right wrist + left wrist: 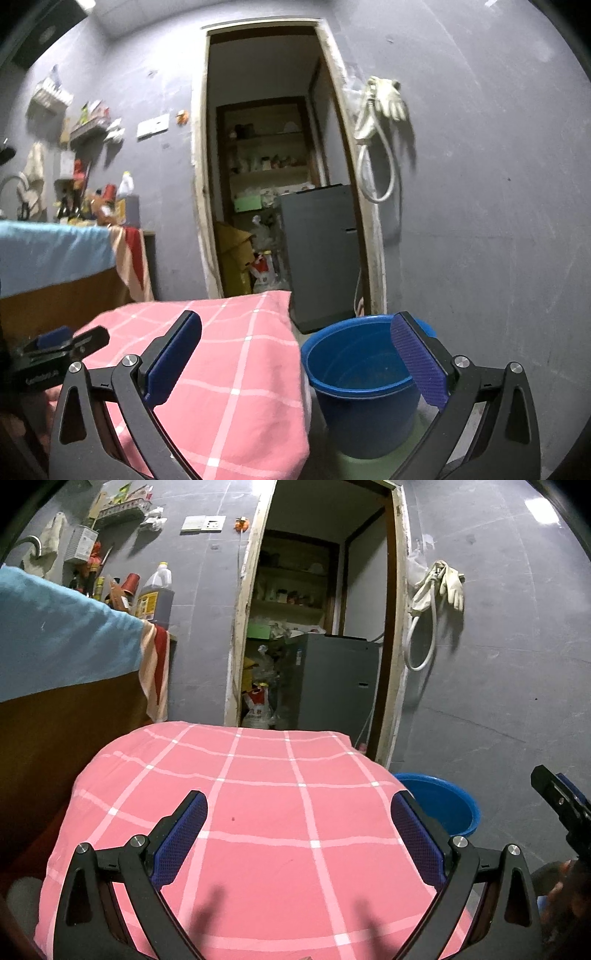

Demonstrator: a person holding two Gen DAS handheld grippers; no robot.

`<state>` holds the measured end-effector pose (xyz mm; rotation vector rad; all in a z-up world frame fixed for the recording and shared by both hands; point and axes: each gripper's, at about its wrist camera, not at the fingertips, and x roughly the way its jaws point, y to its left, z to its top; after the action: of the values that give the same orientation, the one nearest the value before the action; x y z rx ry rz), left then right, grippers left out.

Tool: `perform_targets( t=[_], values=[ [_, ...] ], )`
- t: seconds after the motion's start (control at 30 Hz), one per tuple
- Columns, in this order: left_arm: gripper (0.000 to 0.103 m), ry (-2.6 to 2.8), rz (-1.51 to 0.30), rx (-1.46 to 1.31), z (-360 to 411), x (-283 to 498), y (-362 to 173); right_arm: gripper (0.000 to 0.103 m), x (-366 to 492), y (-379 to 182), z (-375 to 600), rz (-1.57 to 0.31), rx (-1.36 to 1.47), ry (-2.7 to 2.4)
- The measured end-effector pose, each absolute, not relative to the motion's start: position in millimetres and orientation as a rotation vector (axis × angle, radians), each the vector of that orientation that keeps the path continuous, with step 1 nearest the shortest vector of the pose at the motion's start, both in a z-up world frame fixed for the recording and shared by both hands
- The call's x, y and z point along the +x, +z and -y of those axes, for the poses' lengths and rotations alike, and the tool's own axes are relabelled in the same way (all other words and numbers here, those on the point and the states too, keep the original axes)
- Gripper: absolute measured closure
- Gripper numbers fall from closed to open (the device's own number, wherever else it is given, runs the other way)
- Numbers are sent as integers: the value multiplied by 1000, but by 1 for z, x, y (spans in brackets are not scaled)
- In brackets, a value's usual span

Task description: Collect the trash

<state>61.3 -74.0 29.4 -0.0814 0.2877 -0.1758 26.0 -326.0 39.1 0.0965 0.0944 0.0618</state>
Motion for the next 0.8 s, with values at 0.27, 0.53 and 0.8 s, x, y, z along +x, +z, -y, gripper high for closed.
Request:
perform_targets(
  t=[0.27, 0.53, 0.8],
  values=[
    [6, -151, -274, -51, 70, 58, 21, 0, 41, 29, 314, -181, 74, 94],
    [6, -148, -287, -68, 67, 61, 16, 0, 52, 20, 319, -257, 108, 86],
    [6, -146, -293, -71, 64, 62, 15, 0, 54, 20, 318, -269, 99, 85]
  ],
)
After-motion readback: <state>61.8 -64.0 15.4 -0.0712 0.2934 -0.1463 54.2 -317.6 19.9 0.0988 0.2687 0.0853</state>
